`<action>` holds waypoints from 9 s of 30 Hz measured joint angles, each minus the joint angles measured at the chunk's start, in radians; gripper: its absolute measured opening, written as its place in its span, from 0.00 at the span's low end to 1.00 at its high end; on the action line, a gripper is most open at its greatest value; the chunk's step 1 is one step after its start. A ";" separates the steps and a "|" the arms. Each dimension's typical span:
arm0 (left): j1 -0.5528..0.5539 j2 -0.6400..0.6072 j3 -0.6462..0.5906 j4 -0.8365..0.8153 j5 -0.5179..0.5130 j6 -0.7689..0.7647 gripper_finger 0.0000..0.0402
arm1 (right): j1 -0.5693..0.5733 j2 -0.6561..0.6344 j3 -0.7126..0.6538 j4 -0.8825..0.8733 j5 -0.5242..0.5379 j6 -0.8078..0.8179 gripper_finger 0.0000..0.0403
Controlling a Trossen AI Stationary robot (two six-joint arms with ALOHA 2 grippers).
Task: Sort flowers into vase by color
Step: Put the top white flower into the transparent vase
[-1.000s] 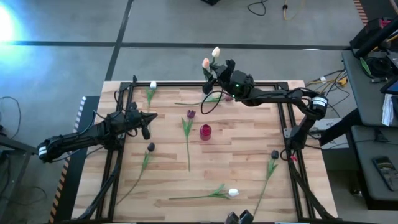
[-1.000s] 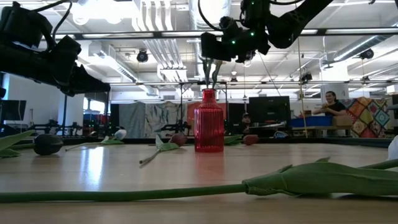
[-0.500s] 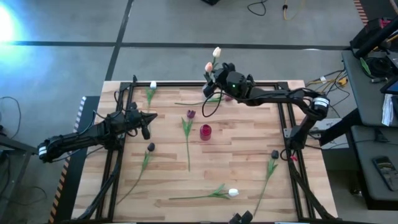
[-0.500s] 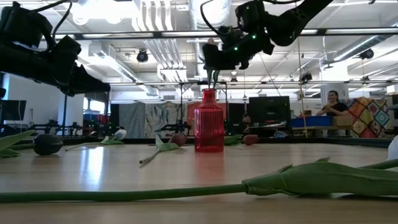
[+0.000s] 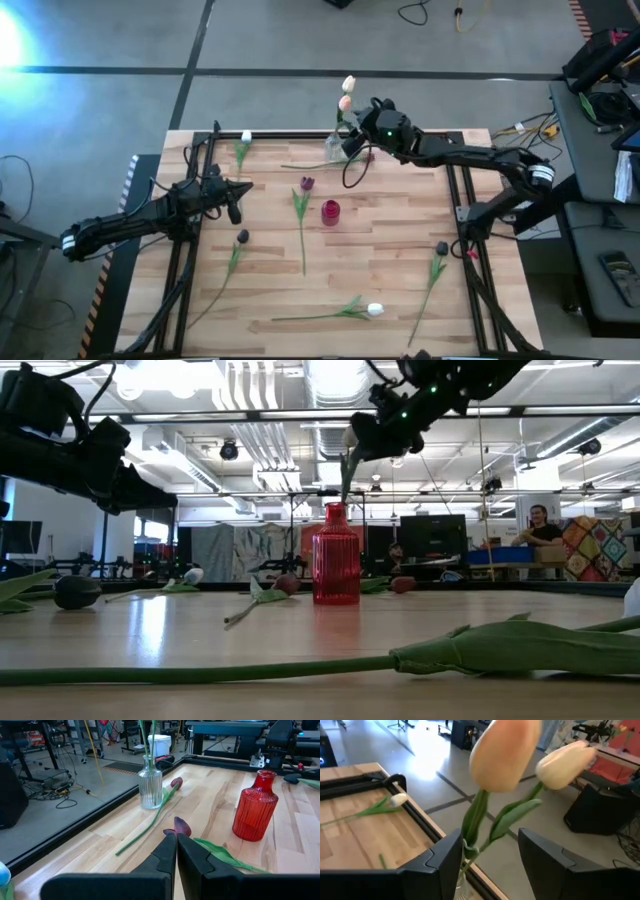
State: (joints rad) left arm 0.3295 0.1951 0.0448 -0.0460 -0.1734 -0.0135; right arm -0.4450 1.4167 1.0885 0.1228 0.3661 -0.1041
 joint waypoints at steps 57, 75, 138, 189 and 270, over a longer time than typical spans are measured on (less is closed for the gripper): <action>0.055 0.375 0.359 -0.375 -0.224 -0.218 0.00 | 0.146 -0.238 -0.621 0.154 -0.025 0.198 0.02; 0.505 1.083 0.693 -0.503 -0.066 -0.054 0.25 | 0.168 -0.237 -0.630 0.144 -0.036 0.212 0.02; 0.661 1.351 1.072 -0.558 0.169 0.098 0.00 | 0.212 -0.237 -0.640 0.153 -0.025 0.216 0.02; 0.661 1.450 1.174 -0.543 0.436 0.181 0.01 | 0.214 -0.237 -0.642 0.153 -0.026 0.216 0.02; 0.467 1.587 1.238 0.944 0.920 -0.047 0.00 | 0.214 -0.237 -0.651 0.212 -0.025 0.218 0.02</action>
State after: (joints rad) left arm 0.7967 1.7821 1.2823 0.8982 0.7464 -0.0607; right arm -0.2314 1.1797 0.4374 0.3344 0.3408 0.1135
